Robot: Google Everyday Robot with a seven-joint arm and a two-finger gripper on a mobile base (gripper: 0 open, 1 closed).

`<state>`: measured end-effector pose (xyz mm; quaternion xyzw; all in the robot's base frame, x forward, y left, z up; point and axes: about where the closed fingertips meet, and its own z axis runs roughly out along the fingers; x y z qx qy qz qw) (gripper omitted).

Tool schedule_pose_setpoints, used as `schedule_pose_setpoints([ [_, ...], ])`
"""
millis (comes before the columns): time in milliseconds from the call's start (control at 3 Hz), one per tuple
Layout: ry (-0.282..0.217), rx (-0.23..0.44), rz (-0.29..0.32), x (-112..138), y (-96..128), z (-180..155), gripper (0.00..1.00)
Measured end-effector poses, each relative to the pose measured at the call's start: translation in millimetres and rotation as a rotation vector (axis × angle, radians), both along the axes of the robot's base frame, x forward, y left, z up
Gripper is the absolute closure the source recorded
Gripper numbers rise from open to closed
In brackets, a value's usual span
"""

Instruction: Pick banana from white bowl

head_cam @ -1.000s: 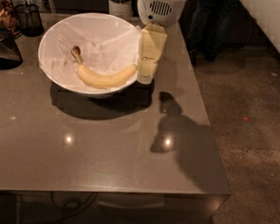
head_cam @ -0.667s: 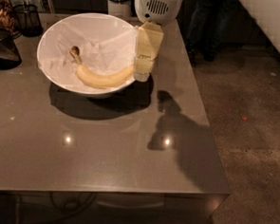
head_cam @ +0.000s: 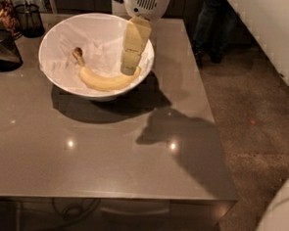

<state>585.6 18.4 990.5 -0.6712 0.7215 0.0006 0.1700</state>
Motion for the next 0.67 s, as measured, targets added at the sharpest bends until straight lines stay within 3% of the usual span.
schedule_pose_setpoints([
  [333,0.024,0.025,0.022,14.8,22.0,-1.4,0.12],
  [667,0.053,0.039,0.04,28.5,41.7,-9.9,0.14],
])
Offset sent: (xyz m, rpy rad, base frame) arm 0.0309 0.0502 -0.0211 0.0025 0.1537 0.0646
